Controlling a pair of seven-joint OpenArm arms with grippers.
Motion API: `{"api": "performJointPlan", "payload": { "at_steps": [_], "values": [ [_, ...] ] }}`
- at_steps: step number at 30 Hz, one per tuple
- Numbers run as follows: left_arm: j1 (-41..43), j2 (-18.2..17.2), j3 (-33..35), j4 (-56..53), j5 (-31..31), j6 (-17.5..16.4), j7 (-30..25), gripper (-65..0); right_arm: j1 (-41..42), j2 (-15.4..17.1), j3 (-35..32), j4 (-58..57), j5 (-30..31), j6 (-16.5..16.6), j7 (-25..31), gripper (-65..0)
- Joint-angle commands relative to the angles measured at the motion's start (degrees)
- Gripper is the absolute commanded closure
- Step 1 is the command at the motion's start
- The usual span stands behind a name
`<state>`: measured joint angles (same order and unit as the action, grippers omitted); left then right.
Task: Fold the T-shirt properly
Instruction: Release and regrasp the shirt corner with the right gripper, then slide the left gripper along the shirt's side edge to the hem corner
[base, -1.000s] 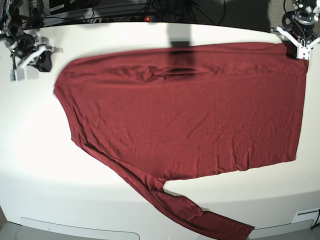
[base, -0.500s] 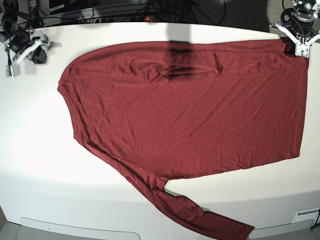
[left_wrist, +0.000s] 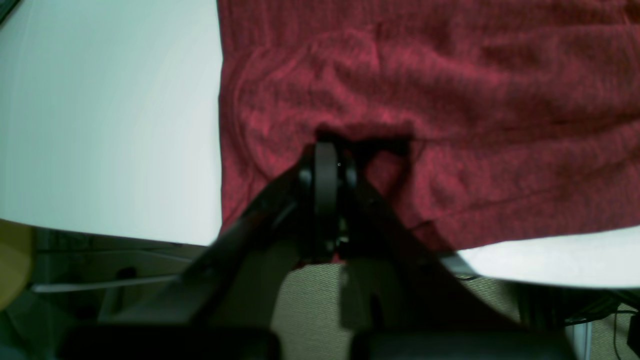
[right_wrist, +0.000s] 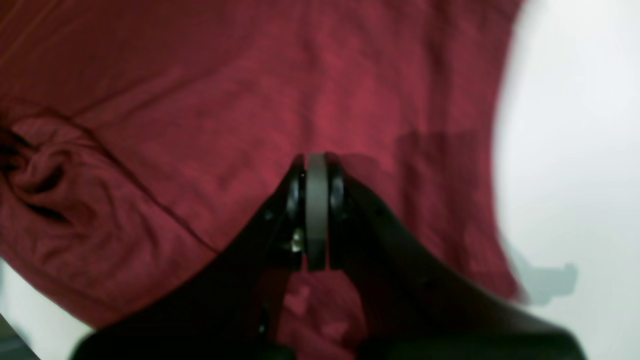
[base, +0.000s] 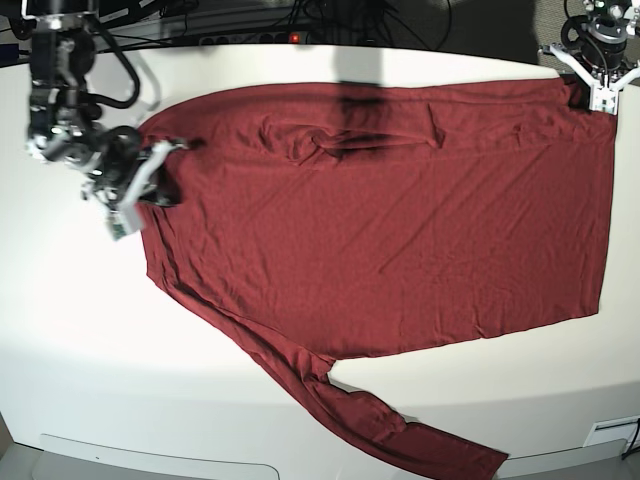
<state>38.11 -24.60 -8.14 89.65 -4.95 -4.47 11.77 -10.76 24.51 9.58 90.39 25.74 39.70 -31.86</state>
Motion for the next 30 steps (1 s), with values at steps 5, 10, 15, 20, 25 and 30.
{"api": "performJointPlan", "payload": {
  "at_steps": [5,10,15,20,25,30],
  "values": [
    [0.81,-0.17,0.28,0.09,-0.44,-1.40,1.90,0.0,0.31,-0.76,-4.22,-0.17,-8.57,-0.90,5.35,0.0],
    [0.81,-0.17,0.28,0.09,-0.44,-1.38,2.14,0.0,0.31,-0.72,-4.31,-5.90,-13.84,-1.64,6.05,0.0],
    [1.03,-0.20,0.28,0.09,-0.42,-1.38,2.84,0.0,-2.03,-0.48,-4.24,-10.23,-15.10,-1.57,6.36,0.0],
    [1.97,-0.20,0.28,0.09,2.05,-1.36,2.54,0.0,-9.73,2.23,-4.24,-10.10,-15.15,-1.18,14.82,0.0],
    [2.08,-0.17,0.31,0.11,2.14,-1.36,2.56,0.0,-15.67,4.20,-4.15,-10.10,-15.10,-1.16,16.79,0.0],
    [2.08,-0.22,0.28,0.11,2.19,-1.38,3.21,0.0,-18.95,4.20,-2.56,-9.99,-15.06,-1.16,18.64,0.0]
  ]
}}
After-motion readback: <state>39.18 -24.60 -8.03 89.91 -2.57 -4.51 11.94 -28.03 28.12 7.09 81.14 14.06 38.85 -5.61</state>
